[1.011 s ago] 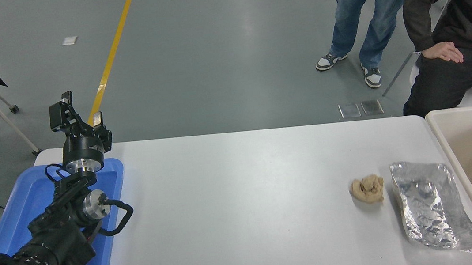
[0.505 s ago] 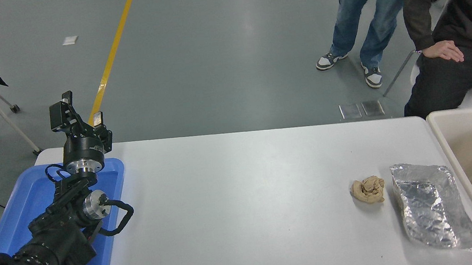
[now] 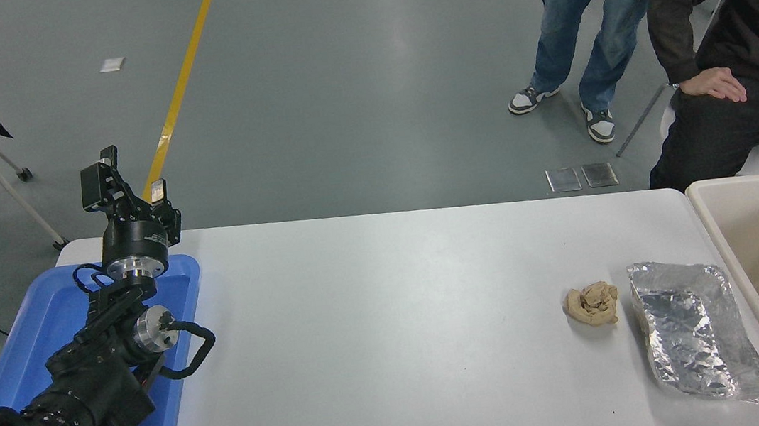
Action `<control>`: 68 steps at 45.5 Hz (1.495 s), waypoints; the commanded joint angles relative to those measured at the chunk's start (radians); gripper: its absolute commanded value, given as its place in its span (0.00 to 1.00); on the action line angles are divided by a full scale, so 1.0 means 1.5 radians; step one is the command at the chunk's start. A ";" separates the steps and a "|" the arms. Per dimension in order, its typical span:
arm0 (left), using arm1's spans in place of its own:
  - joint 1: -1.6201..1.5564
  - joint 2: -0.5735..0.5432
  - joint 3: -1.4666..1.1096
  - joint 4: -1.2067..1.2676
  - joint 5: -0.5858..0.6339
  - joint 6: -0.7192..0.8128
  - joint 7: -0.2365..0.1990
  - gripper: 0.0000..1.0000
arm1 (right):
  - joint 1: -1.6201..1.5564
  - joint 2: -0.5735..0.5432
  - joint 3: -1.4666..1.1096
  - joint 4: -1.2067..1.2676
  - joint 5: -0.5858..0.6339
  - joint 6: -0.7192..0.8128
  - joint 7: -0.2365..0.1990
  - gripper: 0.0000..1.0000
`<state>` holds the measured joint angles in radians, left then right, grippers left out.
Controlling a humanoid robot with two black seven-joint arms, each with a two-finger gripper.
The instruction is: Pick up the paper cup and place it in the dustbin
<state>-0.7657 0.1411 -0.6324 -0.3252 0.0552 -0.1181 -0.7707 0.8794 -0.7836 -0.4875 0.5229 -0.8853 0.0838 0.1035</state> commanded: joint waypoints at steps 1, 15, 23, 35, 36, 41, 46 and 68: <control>0.000 0.000 -0.001 0.000 0.000 0.000 0.000 1.00 | -0.021 0.008 0.052 -0.016 -0.002 0.000 0.000 1.00; 0.000 0.000 -0.001 0.000 0.000 0.000 -0.001 1.00 | -0.006 0.004 0.063 -0.005 -0.006 0.008 0.005 1.00; 0.000 -0.001 0.000 0.000 0.000 0.000 0.000 1.00 | 0.105 -0.088 0.056 0.154 -0.007 0.068 0.007 1.00; -0.001 -0.002 0.000 0.000 0.000 0.000 0.000 1.00 | 0.367 -0.152 -0.074 0.343 -0.007 0.202 0.003 1.00; -0.001 -0.003 0.000 0.000 0.000 0.000 0.000 1.00 | 0.392 -0.152 -0.097 0.355 -0.006 0.212 0.006 1.00; -0.001 -0.003 0.000 0.000 0.000 0.000 0.000 1.00 | 0.558 -0.146 -0.230 0.450 0.001 0.290 0.008 1.00; -0.001 -0.003 0.000 0.000 0.000 0.000 0.000 1.00 | 0.765 -0.082 -0.399 0.597 0.049 0.316 0.011 1.00; 0.000 -0.003 -0.001 0.000 0.000 0.000 0.001 1.00 | 0.986 0.225 -0.551 0.662 0.269 0.407 0.106 1.00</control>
<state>-0.7655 0.1369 -0.6331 -0.3250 0.0550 -0.1181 -0.7695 2.2286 -0.5854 -1.2554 1.4700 -0.5653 0.6302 0.2321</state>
